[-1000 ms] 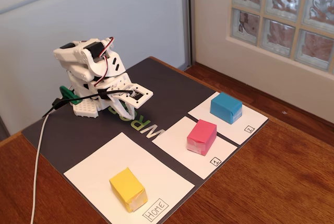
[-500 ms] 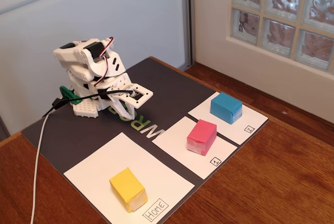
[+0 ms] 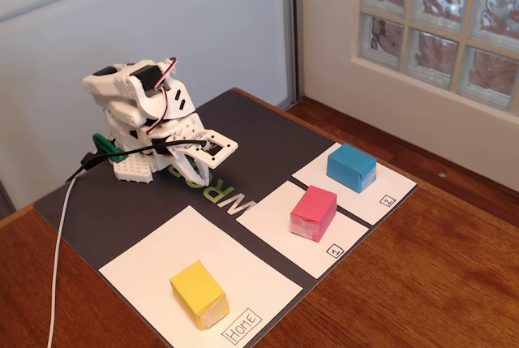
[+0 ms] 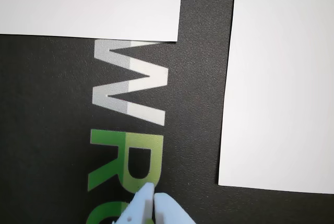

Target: Move box red to home

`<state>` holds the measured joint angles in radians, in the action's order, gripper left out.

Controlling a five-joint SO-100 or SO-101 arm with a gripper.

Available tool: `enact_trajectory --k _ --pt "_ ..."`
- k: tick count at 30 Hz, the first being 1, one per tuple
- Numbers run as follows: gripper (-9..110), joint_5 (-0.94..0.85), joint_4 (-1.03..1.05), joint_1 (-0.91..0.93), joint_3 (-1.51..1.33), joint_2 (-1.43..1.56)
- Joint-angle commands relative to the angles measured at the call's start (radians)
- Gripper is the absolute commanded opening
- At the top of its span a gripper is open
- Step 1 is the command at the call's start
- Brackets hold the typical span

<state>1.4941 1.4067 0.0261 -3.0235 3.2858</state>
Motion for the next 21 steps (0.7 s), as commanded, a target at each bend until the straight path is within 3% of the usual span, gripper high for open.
enact_trajectory --k 1,9,14,21 --pt "0 0.017 0.054 -0.021 -0.015 0.054" --pt "0 -0.038 0.043 0.021 0.026 0.054" --pt "0 0.081 -0.034 -0.035 0.158 0.014" --pt "0 0.084 -0.199 -0.075 0.653 -0.675"
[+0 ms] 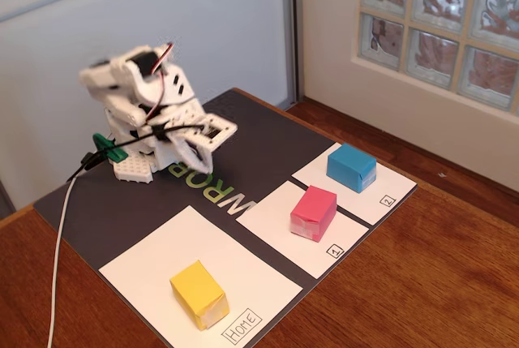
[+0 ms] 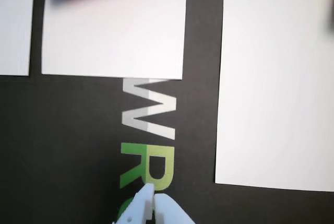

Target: Move box red to home

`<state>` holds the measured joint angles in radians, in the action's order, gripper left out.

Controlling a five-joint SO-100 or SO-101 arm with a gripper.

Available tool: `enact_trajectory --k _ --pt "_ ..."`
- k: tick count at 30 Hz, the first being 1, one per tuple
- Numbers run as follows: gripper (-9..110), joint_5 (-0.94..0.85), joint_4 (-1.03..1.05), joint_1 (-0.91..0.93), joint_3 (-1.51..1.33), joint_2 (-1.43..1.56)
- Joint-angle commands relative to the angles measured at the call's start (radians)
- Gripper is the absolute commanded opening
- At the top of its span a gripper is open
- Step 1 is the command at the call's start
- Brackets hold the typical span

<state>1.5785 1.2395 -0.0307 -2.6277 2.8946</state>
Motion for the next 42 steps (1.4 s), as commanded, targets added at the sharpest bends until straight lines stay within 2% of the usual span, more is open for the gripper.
enact_trajectory --k 1,7,12,16,24,28,39,42 --pt "0 0.008 -0.032 -0.028 0.337 -0.357" --pt "0 0.058 0.006 -0.08 0.758 -0.701" --pt "0 0.147 0.009 -0.104 0.897 -0.841" --pt "0 0.235 0.003 -0.123 0.939 -0.919" --pt "0 0.468 -0.193 -0.202 0.939 -0.953" --pt "0 0.546 -0.227 -0.242 0.939 -0.979" --pt "0 0.969 -0.371 -0.273 0.931 -1.104" --pt "0 1.154 -0.383 -0.278 0.946 -1.147"
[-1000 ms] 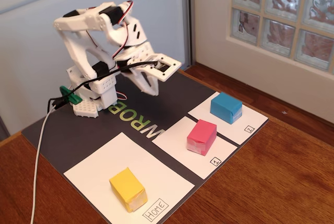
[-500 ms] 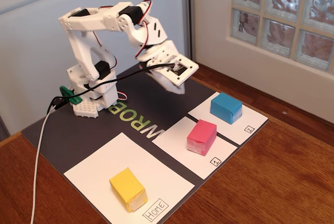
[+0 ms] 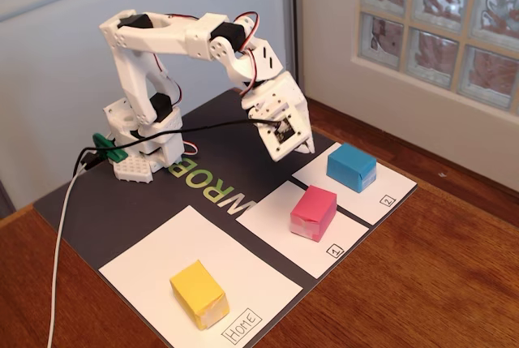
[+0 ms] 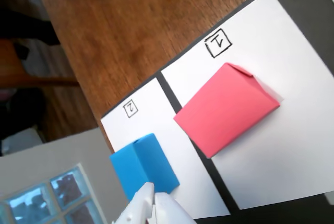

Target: Move box red to home

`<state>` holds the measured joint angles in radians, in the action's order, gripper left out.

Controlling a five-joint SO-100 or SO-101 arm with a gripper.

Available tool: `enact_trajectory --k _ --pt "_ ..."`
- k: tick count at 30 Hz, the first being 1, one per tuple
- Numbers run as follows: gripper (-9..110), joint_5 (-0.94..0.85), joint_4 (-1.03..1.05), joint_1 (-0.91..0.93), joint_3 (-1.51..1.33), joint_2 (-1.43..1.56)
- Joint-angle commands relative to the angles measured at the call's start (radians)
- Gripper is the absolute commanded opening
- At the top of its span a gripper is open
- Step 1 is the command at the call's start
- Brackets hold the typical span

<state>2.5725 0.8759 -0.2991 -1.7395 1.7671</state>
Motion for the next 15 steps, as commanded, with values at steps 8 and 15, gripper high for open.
enact_trajectory --k 8,15 --pt "0 0.502 -0.009 -0.005 0.071 -0.158" --pt "0 0.689 0.041 0.043 0.206 -0.272"
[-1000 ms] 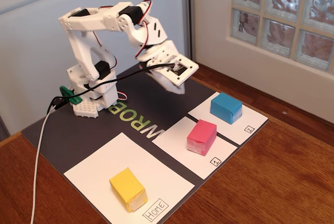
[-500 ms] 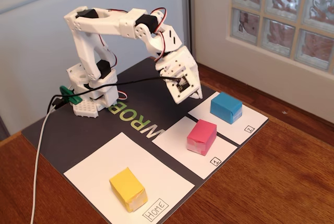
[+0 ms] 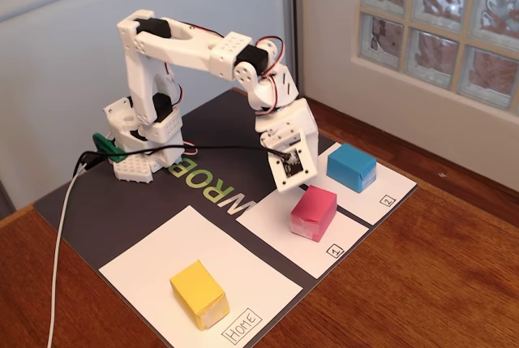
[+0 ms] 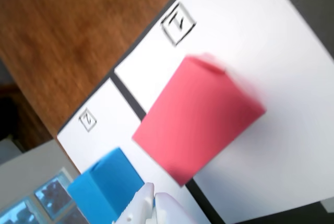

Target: Move box red to home

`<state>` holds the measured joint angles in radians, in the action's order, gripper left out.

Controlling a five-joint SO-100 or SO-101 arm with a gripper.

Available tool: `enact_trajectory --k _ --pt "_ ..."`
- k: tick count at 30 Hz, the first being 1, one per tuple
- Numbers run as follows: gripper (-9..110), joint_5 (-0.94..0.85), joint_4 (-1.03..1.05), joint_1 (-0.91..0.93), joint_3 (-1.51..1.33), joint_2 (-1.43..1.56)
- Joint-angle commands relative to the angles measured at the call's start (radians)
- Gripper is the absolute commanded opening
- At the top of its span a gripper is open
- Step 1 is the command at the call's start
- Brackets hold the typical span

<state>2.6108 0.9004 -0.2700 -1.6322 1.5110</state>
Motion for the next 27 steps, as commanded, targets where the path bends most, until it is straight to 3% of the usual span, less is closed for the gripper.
enact_trajectory --k 1,13,17,27 --pt "0 0.684 0.031 0.018 0.133 -0.034" --pt "1 0.847 0.092 0.049 0.272 -0.14" --pt "35 0.838 0.091 0.04 0.272 -0.147" --pt "66 0.848 0.084 0.029 0.275 -0.147"
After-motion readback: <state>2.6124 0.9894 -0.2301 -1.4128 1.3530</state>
